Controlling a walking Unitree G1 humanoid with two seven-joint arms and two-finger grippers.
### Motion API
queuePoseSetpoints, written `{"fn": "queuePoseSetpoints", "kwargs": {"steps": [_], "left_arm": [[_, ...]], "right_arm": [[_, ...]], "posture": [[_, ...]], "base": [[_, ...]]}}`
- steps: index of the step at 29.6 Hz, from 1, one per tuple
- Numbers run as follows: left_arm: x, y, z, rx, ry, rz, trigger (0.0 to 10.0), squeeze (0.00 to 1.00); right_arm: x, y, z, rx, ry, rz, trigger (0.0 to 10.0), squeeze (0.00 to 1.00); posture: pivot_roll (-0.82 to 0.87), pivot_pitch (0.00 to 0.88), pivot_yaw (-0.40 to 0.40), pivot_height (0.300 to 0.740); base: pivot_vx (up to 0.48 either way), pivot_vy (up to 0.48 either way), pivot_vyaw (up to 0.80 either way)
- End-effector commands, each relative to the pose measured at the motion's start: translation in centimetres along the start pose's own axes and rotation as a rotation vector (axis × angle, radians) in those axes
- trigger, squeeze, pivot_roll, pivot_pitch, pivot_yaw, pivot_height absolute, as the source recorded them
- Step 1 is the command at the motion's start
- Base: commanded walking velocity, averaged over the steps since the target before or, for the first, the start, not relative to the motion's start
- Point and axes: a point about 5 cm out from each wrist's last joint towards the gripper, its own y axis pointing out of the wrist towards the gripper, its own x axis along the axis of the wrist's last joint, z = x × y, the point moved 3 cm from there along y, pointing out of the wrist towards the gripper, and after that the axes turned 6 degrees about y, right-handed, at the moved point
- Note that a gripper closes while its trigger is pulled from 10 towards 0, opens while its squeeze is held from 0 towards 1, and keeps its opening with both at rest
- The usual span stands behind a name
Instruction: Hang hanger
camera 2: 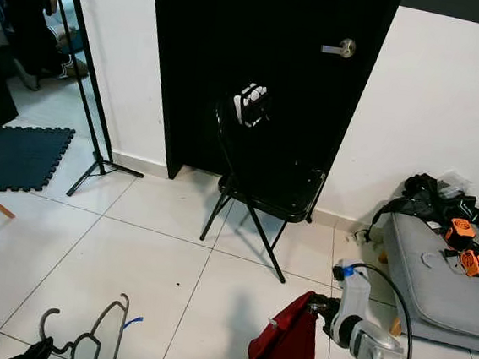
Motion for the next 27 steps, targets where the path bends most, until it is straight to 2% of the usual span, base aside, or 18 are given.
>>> {"fn": "queuePoseSetpoints", "kwargs": {"steps": [1,27], "left_arm": [[-0.21,-0.17,-0.39,-0.006,-0.014,0.003,10.0,0.00],[-0.11,-0.13,-0.48,-0.008,-0.013,0.003,10.0,0.00]], "right_arm": [[0.46,-0.36,-0.41,-0.002,0.011,-0.022,10.0,0.00],[0.53,-0.32,-0.35,-0.003,0.013,-0.026,10.0,0.00]], "posture": [[0.03,0.000,-0.089,0.740],[0.04,0.000,-0.088,0.740]], "base": [[0.000,0.000,0.00],[0.000,0.000,0.00]]}}
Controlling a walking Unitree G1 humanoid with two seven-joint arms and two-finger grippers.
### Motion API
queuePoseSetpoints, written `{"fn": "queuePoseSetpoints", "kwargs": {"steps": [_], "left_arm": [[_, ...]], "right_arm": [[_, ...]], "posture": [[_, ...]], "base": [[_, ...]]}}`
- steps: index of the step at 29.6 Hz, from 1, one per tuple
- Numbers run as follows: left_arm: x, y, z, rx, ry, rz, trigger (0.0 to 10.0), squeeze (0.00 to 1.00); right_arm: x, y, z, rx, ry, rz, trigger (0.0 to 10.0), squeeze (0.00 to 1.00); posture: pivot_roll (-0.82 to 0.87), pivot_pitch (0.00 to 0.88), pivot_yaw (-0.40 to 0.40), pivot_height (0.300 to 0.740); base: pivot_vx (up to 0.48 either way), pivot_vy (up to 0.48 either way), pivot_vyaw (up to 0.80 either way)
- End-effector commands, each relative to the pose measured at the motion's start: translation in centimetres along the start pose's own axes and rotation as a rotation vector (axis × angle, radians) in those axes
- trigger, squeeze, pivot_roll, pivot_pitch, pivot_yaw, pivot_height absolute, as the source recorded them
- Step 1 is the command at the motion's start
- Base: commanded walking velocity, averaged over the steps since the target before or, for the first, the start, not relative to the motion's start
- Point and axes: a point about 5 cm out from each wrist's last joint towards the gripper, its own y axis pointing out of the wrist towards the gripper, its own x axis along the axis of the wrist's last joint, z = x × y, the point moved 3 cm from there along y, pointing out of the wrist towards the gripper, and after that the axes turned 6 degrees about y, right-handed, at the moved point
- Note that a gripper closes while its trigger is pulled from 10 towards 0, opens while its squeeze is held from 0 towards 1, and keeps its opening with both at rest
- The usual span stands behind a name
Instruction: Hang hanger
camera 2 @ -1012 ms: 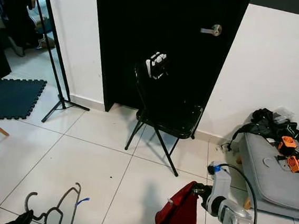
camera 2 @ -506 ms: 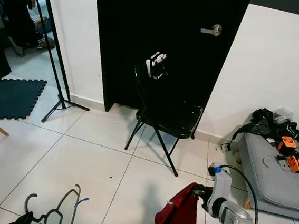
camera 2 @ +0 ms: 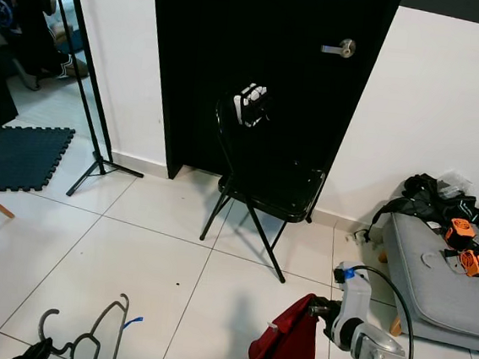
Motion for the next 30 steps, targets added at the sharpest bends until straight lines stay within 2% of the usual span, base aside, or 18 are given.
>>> {"fn": "queuePoseSetpoints", "kwargs": {"steps": [1,30], "left_arm": [[-0.20,0.12,-0.37,-0.004,-0.016,0.009,10.0,0.00],[0.41,0.50,0.07,0.010,-0.015,-0.003,10.0,0.00]], "right_arm": [[0.88,-0.14,-0.22,-0.007,0.009,-0.032,10.0,0.00],[1.36,0.23,0.25,-0.003,0.007,-0.047,10.0,0.00]], "posture": [[0.04,0.000,-0.088,0.740],[0.04,0.000,-0.084,0.740]], "base": [[0.000,0.000,0.00],[0.000,0.000,0.00]]}}
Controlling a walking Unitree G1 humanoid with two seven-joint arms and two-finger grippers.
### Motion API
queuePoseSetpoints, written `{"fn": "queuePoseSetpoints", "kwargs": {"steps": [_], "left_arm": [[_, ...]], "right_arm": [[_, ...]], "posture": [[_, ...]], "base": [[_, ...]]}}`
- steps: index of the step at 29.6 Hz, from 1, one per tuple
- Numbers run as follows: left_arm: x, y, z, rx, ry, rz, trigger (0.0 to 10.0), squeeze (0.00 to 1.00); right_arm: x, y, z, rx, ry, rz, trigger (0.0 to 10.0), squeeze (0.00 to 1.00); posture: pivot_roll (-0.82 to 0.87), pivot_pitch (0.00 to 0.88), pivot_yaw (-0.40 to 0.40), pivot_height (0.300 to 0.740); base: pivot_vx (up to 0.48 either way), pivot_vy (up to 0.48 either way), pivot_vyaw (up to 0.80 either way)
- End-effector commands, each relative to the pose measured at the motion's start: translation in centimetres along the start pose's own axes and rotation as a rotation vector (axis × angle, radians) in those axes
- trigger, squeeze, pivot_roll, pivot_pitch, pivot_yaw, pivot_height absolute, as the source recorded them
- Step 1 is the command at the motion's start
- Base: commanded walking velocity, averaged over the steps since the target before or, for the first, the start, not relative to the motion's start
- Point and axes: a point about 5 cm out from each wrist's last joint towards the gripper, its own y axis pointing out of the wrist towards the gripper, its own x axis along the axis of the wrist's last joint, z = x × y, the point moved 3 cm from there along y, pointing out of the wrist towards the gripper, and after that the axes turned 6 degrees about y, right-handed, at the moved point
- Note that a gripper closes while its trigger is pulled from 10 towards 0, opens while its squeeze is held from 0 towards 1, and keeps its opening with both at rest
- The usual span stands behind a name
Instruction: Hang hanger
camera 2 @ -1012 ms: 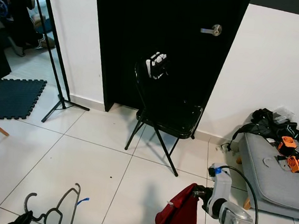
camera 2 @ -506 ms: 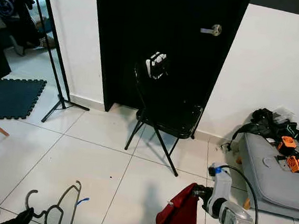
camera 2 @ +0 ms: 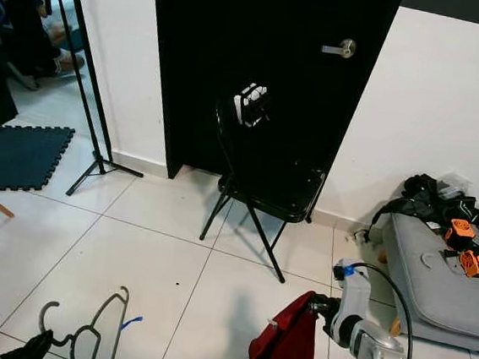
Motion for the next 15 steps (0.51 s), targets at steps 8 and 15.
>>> {"fn": "queuePoseSetpoints", "kwargs": {"steps": [8,15], "left_arm": [[-0.62,-0.24,0.06,-0.002,-0.011,0.023,10.0,0.00],[-1.07,-0.58,0.01,-0.007,-0.010,0.032,10.0,0.00]], "right_arm": [[0.61,-0.11,-0.06,0.001,0.012,-0.030,10.0,0.00],[0.18,-0.35,-0.28,0.000,0.014,-0.026,10.0,0.00]], "posture": [[0.04,0.000,-0.092,0.740],[0.04,0.000,-0.084,0.740]], "base": [[0.000,0.000,0.00],[0.000,0.000,0.00]]}}
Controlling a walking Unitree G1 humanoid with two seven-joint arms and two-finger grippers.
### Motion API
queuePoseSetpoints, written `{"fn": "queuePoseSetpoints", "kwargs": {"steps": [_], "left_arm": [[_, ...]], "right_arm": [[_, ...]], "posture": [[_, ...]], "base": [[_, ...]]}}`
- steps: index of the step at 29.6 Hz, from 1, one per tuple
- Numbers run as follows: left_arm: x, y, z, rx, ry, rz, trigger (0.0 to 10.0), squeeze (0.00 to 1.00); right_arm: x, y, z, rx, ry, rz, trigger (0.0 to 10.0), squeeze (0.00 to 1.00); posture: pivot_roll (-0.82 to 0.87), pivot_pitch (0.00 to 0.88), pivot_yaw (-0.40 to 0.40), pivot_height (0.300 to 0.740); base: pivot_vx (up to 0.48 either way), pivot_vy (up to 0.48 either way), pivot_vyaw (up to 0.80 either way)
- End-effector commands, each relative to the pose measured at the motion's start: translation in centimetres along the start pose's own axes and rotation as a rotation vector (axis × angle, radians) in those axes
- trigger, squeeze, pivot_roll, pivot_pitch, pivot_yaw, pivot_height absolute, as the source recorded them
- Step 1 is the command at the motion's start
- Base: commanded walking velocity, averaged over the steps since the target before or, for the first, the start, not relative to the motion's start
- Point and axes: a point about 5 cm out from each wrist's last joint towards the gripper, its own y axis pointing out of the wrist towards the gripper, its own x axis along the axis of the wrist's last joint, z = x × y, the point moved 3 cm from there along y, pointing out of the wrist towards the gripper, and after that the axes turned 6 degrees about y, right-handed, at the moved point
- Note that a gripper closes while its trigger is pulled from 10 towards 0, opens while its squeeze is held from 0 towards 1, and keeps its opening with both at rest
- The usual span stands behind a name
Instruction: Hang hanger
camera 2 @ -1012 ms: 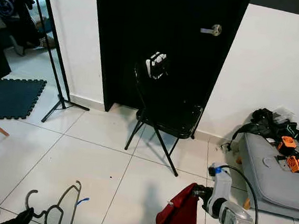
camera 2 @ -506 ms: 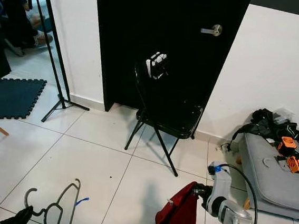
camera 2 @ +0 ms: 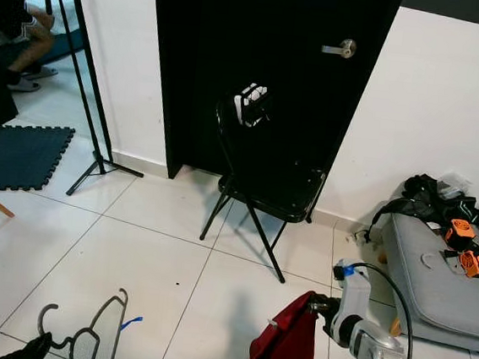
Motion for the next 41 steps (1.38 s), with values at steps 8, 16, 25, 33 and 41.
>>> {"fn": "queuePoseSetpoints", "kwargs": {"steps": [8,16,25,33,41], "left_arm": [[-0.57,-0.07,-0.21,0.001,-0.011,0.013,10.0,0.00],[-0.59,-0.05,-0.14,0.006,-0.011,0.011,10.0,0.00],[-0.64,-0.12,-0.10,0.008,-0.013,0.010,10.0,0.00],[-0.57,-0.19,-0.07,0.007,-0.013,0.009,10.0,0.00],[-0.19,0.12,-0.04,0.007,-0.010,0.004,10.0,0.00]], "right_arm": [[0.44,-0.20,-0.17,0.004,0.015,-0.024,10.0,0.00],[0.39,-0.17,-0.13,0.004,0.015,-0.021,10.0,0.00],[0.33,-0.21,-0.17,0.003,0.017,-0.019,10.0,0.00],[0.36,-0.23,-0.16,0.005,0.018,-0.019,10.0,0.00],[0.76,-0.03,0.01,0.002,0.019,-0.029,10.0,0.00]], "posture": [[0.05,0.000,-0.094,0.740],[0.06,0.000,-0.095,0.740],[0.06,0.000,-0.098,0.740],[0.05,0.000,-0.096,0.740],[0.04,0.000,-0.089,0.740]], "base": [[0.000,0.000,0.00],[0.000,0.000,0.00],[0.000,0.000,0.00],[0.000,0.000,0.00],[0.000,0.000,0.00]]}}
